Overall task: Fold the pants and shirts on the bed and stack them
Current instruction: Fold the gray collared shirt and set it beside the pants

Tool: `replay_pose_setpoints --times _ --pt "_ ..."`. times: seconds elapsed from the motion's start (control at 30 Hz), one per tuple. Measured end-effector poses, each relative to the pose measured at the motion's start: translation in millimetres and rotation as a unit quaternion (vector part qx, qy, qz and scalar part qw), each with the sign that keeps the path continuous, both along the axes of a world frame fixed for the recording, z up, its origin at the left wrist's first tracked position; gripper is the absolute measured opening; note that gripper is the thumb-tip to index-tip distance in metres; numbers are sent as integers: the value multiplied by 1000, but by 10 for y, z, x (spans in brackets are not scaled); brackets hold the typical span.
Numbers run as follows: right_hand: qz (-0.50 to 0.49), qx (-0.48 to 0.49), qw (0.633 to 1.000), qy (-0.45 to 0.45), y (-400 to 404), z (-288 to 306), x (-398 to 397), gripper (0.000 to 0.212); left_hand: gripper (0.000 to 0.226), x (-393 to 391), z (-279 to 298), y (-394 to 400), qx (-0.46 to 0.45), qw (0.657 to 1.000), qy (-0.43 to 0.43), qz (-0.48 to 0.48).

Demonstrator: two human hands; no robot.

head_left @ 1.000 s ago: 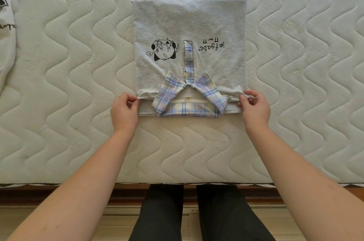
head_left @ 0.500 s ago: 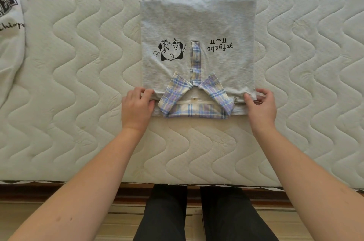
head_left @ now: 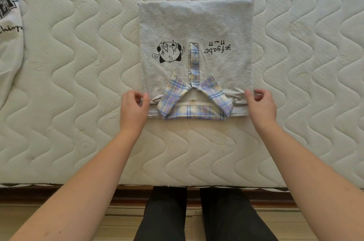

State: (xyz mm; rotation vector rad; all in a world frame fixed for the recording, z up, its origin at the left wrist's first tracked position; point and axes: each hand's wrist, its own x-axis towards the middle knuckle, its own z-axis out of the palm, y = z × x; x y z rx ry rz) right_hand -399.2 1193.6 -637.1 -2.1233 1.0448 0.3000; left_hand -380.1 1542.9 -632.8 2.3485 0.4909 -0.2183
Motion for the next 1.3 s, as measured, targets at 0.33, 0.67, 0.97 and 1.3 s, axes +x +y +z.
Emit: replay_pose_setpoints --times 0.33,0.67,0.97,1.3 --pt "100 39 990 92 22 109 246 40 26 136 -55 -46 -56 984 168 27" --pt "53 126 989 54 95 95 -60 32 25 -284 24 -458 -70 982 171 39" --pt "-82 229 969 -54 -168 195 -163 6 3 -543 144 -1339 -233 946 209 85" --pt "-95 177 972 -124 -969 459 -122 18 4 -629 307 -2917 -423 846 306 109"
